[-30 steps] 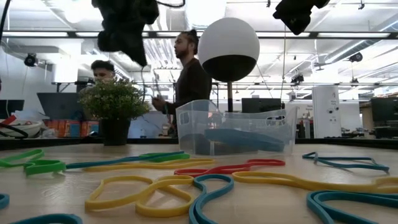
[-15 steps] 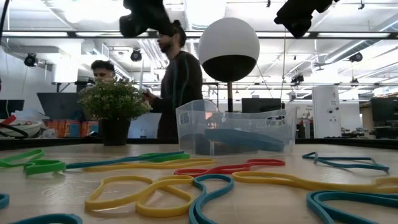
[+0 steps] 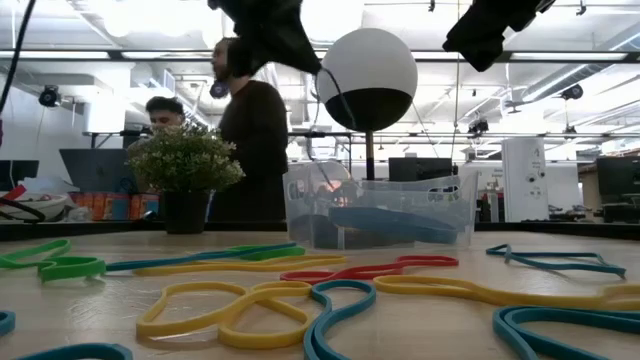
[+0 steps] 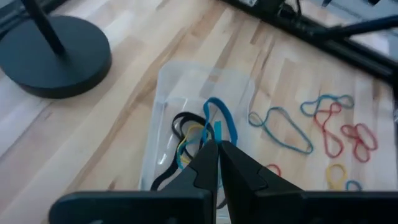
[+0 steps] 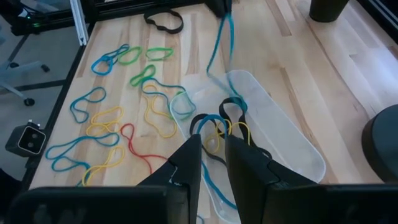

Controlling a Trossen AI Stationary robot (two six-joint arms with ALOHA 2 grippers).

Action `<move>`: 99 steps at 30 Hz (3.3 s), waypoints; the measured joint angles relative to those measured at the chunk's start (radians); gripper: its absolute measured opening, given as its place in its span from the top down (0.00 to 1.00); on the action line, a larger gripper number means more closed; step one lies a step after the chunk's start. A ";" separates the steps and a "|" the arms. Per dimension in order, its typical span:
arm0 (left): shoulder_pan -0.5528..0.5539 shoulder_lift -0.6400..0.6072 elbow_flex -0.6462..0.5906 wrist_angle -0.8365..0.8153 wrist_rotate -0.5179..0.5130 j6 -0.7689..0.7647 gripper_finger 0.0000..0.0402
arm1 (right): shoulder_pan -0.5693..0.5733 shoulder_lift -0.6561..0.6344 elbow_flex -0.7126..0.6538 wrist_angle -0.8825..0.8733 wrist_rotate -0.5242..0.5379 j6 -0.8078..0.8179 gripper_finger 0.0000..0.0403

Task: Pick and place rubber bands into bin
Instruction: Put the blue rubber band into the transparent bin

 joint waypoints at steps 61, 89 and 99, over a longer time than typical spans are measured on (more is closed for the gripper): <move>-0.001 0.085 -0.031 0.014 0.047 0.073 0.73 | 0.438 0.000 -0.347 0.003 -0.028 0.472 0.83; -0.001 0.087 -0.031 0.013 0.045 0.074 0.73 | 0.587 0.411 -0.308 0.119 0.106 0.488 0.83; -0.001 0.087 -0.031 0.013 0.048 0.074 0.73 | 0.588 0.454 -0.286 0.112 0.123 0.553 0.83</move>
